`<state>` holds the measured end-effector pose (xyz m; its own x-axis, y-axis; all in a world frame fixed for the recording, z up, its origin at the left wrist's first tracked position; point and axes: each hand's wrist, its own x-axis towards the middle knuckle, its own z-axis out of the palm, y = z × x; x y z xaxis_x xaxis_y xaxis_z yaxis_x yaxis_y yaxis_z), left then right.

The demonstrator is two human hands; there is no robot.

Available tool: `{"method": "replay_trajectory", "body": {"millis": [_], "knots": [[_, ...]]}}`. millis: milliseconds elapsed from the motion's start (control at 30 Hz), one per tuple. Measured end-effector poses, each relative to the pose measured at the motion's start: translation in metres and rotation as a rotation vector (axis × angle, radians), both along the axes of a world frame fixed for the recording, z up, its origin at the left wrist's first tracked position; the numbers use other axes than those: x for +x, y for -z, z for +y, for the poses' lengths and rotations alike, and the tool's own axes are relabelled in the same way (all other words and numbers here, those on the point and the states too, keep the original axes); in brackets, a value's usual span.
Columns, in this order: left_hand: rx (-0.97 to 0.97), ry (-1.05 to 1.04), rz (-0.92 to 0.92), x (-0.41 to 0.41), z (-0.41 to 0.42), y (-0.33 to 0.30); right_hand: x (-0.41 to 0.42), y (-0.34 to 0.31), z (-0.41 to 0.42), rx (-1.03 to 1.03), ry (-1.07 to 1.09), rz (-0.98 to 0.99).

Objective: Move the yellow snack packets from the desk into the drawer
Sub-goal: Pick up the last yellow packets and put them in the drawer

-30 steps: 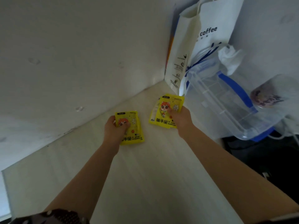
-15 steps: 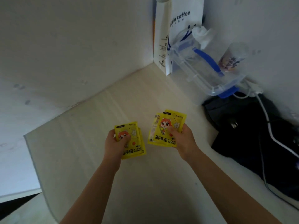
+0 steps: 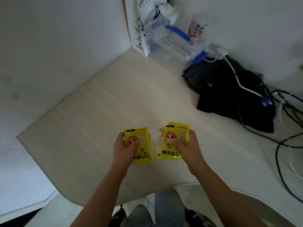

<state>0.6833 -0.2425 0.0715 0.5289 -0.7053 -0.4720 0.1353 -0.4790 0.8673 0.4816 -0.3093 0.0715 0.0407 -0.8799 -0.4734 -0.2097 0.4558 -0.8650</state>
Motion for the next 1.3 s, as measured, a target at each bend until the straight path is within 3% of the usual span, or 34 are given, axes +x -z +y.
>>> {"method": "replay_trajectory", "body": {"millis": [733, 1300], "knots": [[-0.046, 0.568, -0.087, -0.07, 0.118, 0.001, -0.083, -0.001, 0.236, 0.018, 0.487, 0.098], [-0.121, 0.862, -0.136, -0.267, 0.279, -0.003, -0.258, 0.001, 0.453, 0.016, 0.779, 0.131]]}}
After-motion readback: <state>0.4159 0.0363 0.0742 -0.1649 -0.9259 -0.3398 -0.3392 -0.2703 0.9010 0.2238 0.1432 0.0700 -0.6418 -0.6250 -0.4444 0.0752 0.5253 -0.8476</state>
